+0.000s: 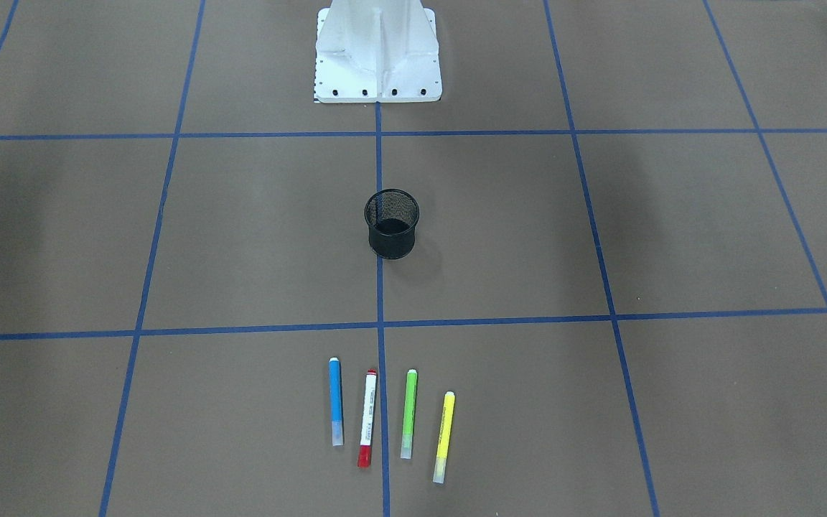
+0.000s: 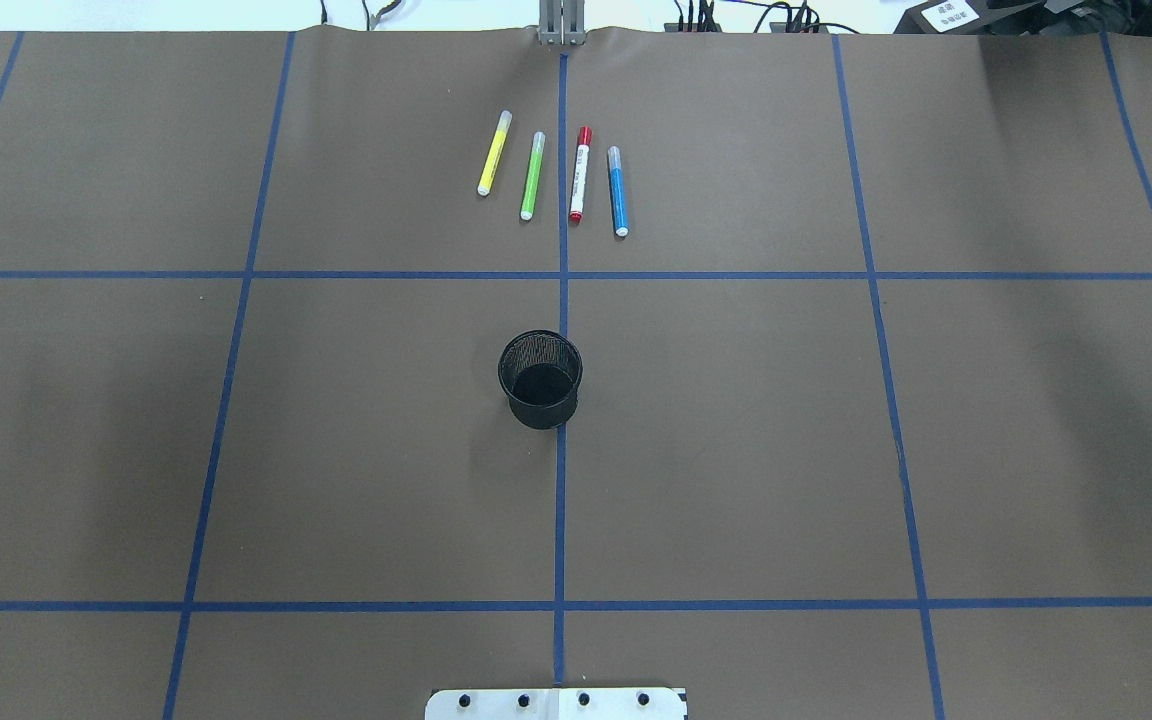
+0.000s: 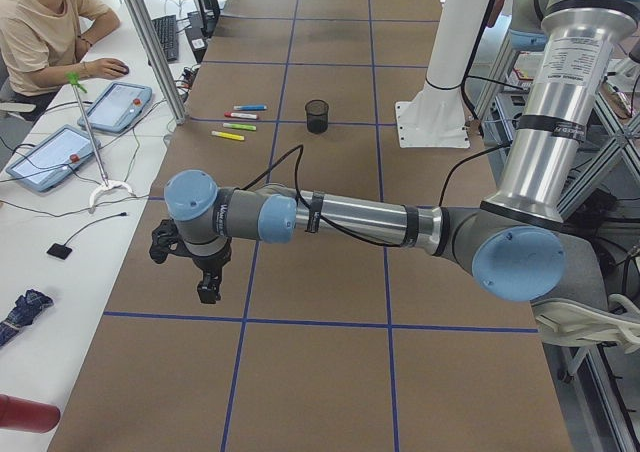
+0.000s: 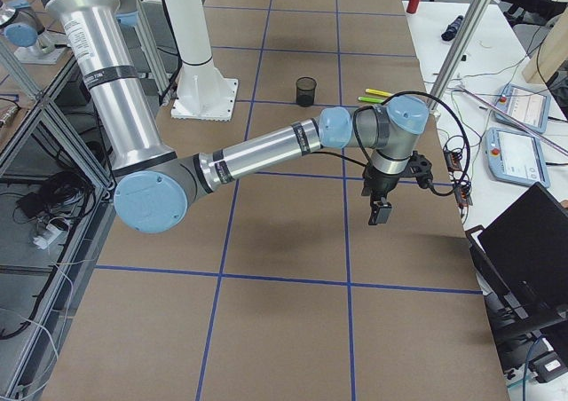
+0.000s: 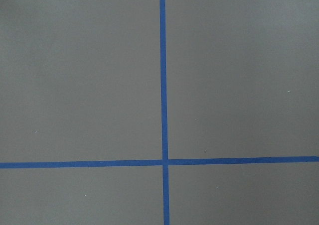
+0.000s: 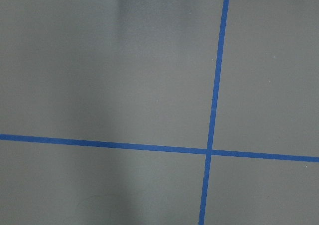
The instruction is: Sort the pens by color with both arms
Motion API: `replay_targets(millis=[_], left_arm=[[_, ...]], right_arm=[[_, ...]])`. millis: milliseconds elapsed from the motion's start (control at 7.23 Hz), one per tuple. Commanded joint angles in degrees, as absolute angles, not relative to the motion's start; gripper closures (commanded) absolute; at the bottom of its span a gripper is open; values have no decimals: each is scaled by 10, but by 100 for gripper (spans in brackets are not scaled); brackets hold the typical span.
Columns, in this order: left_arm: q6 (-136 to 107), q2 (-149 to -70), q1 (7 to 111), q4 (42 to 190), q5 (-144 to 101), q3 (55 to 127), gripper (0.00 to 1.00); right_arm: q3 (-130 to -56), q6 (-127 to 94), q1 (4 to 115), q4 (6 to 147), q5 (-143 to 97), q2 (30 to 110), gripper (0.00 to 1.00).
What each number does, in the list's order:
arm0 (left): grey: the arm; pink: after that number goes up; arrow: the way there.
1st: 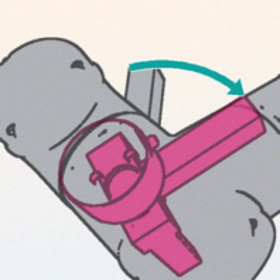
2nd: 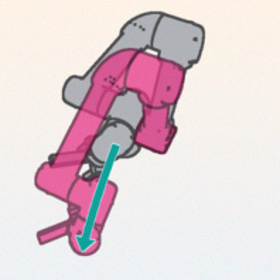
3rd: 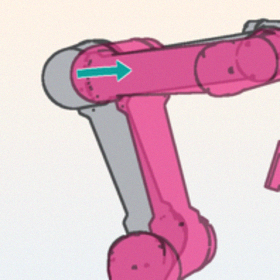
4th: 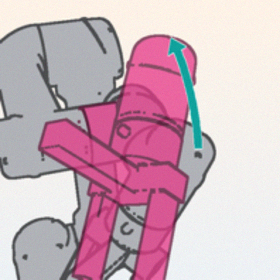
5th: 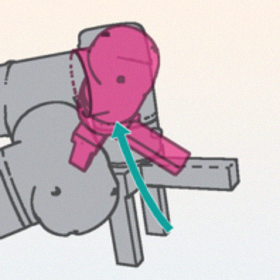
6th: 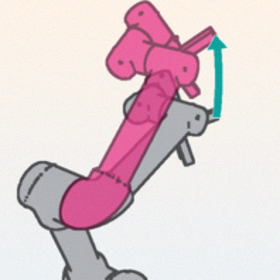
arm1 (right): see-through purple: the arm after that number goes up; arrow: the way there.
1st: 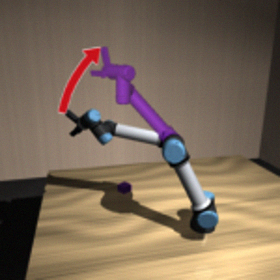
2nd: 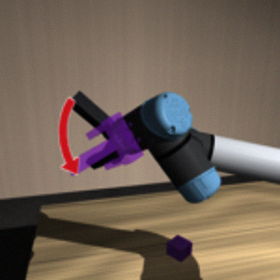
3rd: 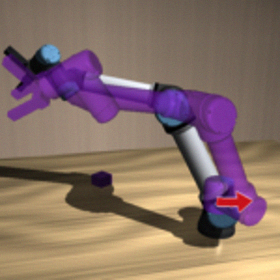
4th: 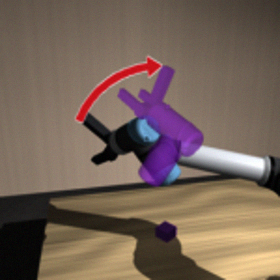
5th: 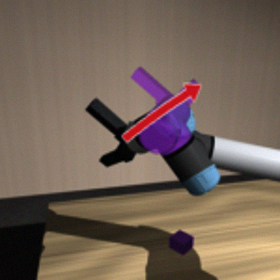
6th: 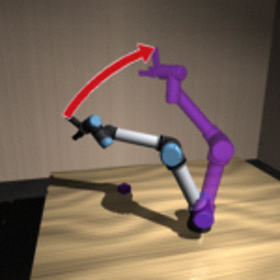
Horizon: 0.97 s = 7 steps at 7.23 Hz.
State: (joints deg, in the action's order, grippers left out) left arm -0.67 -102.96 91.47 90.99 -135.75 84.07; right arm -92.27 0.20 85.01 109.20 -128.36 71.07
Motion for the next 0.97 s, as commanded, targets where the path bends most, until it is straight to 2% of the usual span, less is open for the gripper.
replay_targets(millis=[0,277,830], left_arm=[[-5,-1010,915,970,-1361,845,0],[-7,-995,915,996,-1359,848,0],[-11,-994,915,997,-1354,853,0]], right_arm=[[-911,3,850,1026,-1281,749,0],[-913,-2,853,999,-1283,778,0],[-916,-4,853,993,-1284,780,0]])
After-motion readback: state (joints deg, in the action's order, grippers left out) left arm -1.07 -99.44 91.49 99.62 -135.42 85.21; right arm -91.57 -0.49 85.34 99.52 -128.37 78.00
